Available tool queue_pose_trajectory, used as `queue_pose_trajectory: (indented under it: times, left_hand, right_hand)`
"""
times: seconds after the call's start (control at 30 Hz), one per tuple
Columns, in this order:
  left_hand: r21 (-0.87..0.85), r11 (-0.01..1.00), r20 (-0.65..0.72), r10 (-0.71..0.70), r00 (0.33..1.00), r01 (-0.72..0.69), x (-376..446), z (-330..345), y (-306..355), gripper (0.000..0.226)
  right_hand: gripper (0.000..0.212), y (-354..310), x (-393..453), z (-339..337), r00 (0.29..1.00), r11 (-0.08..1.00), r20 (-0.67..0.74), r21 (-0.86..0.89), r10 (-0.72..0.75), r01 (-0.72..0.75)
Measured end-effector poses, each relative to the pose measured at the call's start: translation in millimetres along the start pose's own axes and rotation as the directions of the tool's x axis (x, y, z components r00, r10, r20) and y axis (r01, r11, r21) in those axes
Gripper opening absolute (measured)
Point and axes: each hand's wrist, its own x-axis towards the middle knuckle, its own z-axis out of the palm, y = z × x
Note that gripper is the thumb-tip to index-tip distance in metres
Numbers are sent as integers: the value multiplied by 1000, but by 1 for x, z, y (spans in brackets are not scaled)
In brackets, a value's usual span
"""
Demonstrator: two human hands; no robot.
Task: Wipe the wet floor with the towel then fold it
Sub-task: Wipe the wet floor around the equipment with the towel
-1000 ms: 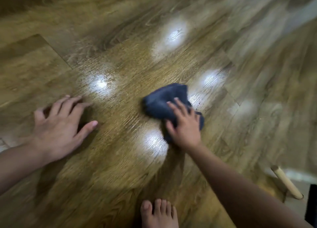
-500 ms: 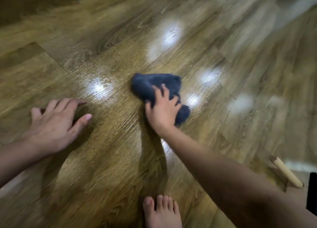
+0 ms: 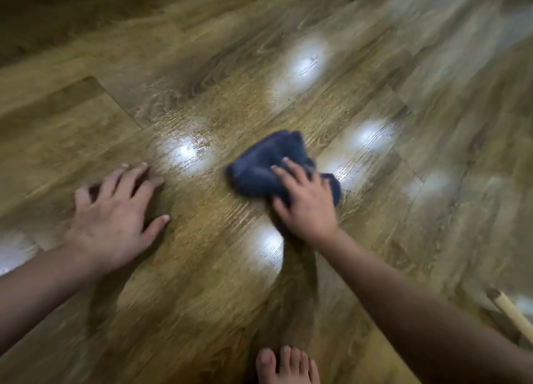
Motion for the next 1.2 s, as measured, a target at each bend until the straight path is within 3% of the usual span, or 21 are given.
queue_pose_trajectory:
  times: [0.07, 0.17, 0.23, 0.3, 0.37, 0.47, 0.57, 0.63, 0.73, 0.8, 0.87, 0.97, 1.07, 1.13, 1.2]
  left_hand:
    - [13, 1000, 15, 0, 1000, 0, -1, -2, -1, 65]
    - [45, 999, 32, -31, 999, 29, 0, -8, 2, 67]
    - [57, 998, 40, -34, 999, 32, 1, -8, 6, 68]
    - [64, 998, 72, -26, 997, 21, 3, -8, 9, 69]
    - [62, 998, 99, -28, 995, 22, 3, -7, 10, 68]
    - [14, 999, 62, -36, 997, 35, 6, -9, 12, 57]
    - [-316, 939, -97, -172, 980, 133, 17, -22, 6, 40]
    - [-502, 850, -184, -287, 940, 161, 27, -33, -6, 36]
    - [-439, 878, -243, -318, 917, 188, 39, -40, -30, 33]
    - [-365, 897, -234, -347, 908, 248, 43, -38, -46, 31]
    - [-326, 892, -195, -387, 901, 313, 42, -33, -58, 34]
    - [-245, 913, -125, -364, 923, 327, 33, -22, -71, 35]
    - [-104, 965, -126, -253, 959, 240, 23, -15, -78, 43]
    - [-79, 971, -119, -235, 965, 227, 21, -13, -80, 47]
    - [-56, 973, -106, -230, 967, 225, 22, -10, -80, 51]
  right_hand:
    - [59, 53, 25, -4, 957, 958, -51, 2, 286, -286]
    - [64, 102, 65, -3, 774, 776, -61, 39, 631, -629]
    - [67, 107, 90, -4, 646, 647, -50, 64, 762, -759]
    - [62, 86, 105, -4, 604, 605, -48, 86, 796, -791]
    - [54, 45, 106, -4, 721, 726, -92, 75, 687, -683]
    - [56, -39, 94, -7, 922, 924, -72, 9, 381, -381]
    - [61, -130, 64, -9, 999, 999, 35, 14, 36, -37]
    - [60, -177, 28, -5, 965, 967, 74, -9, -252, 253]
    - [57, -204, -21, 8, 788, 790, 124, -49, -603, 611]
    - [57, -197, -27, 13, 662, 666, 143, -32, -735, 746]
    - [58, -183, -15, 14, 630, 631, 127, -34, -766, 775]
    - [58, -156, 25, 9, 781, 779, 46, -52, -623, 625]
    - [61, -117, 93, -6, 934, 932, 33, -63, -356, 357]
    - [59, -85, 142, -17, 991, 987, 20, -86, -135, 136]
    - [57, -54, 184, -26, 996, 994, 5, -64, 93, -92]
